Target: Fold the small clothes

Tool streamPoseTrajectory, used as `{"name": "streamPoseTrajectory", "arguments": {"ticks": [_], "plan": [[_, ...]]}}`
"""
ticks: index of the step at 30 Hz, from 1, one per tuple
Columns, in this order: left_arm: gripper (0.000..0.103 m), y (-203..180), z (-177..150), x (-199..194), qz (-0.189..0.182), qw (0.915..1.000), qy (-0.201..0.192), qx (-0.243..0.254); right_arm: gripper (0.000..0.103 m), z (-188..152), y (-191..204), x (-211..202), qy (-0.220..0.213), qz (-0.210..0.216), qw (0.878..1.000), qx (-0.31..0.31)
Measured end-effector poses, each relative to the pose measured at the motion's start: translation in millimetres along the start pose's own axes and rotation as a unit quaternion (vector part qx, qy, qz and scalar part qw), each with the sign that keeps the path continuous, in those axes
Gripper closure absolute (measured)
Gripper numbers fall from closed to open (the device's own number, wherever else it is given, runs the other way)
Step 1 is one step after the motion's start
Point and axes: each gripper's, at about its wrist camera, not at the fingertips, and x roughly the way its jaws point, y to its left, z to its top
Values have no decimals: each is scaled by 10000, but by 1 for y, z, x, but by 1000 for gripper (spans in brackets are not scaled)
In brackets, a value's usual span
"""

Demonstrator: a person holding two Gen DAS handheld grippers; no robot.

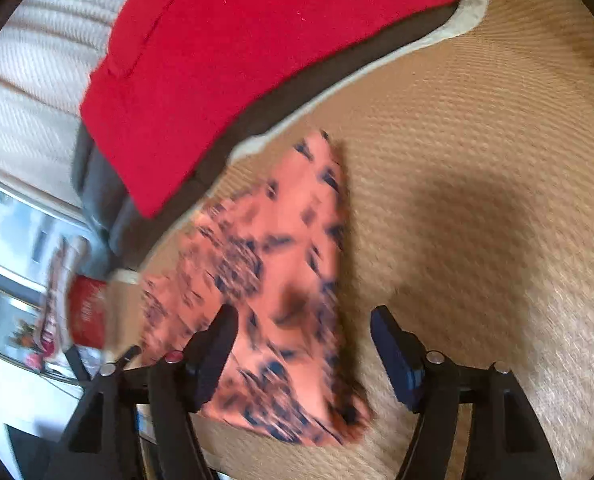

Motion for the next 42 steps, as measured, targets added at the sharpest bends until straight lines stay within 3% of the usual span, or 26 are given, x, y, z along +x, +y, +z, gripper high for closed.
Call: {"name": "streamPoseTrajectory", "arguments": {"ticks": [4,5,6,7,9,11,14,15,17,19,23,25,27,28,29,30,33,35,36,37,39,40,41,42], "plan": [[47,-29,2,22,-148,9991,21,408,31,32,-3,53,361,-6,9990,262],[47,-29,1,34,-6,9987,169,472,63,36,-4,61,398,50,9989,226],[50,-33,1,52,181,9980,370,483,85,36,-2,62,435,-69,9990,-3],[52,-31,-5,67,324,9969,555,462,85,36,4,67,483,-296,9982,-173],[52,-33,-9,70,392,9969,377,572,85,44,10,71,409,-831,9948,-432],[52,-39,-8,71,550,9946,398,779,80,51,-1,68,149,-1317,9907,-298],[52,-55,-4,83,548,9953,448,663,64,49,-19,45,-311,-726,9958,474],[52,-52,-4,79,553,9958,439,581,46,39,-23,28,-506,-587,9947,669],[52,-41,-9,64,586,9963,407,482,25,7,-28,-1,-909,-311,9894,1089],[52,-39,-12,54,543,9972,343,390,23,-42,-30,-20,-1121,164,9826,1469],[48,-51,-14,22,258,9993,-53,274,23,-121,-40,-11,-868,1155,9595,2420],[38,-57,-11,18,141,9995,-176,241,23,-135,-45,11,-713,1493,9453,2811],[36,-64,-14,31,153,9994,-81,309,24,-133,-41,47,-871,1604,9330,3102],[36,-67,-17,45,333,9985,135,403,29,-127,-43,53,-1044,1702,9278,3153],[39,-67,-24,61,596,9961,457,468,63,-118,-40,55,-1239,1617,9296,3072],[41,-71,-22,72,664,9948,621,449,93,-109,-35,52,-1227,1336,9401,2884],[41,-74,-25,72,717,9950,454,531,93,-88,9,29,-1520,253,9750,1598],[40,-72,-31,69,734,9949,473,512,92,-86,28,30,-1521,-454,9840,810],[39,-73,-31,69,757,9946,484,522,86,-86,17,44,-1271,-702,9859,828],[39,-74,-31,68,776,9942,509,538,86,-88,0,54,-1072,-530,9855,1202],[39,-70,-32,66,790,9940,567,497,79,-93,-19,47,-1192,139,9783,1687],[40,-71,-31,67,790,9940,595,472,77,-96,-20,41,-1230,205,9770,1732],[40,-72,-30,70,791,9939,611,462,64,-97,-19,34,-1303,354,9748,1778],[40,-74,-31,68,808,9938,609,468,35,-96,-27,22,-1302,497,9737,1804]]}}
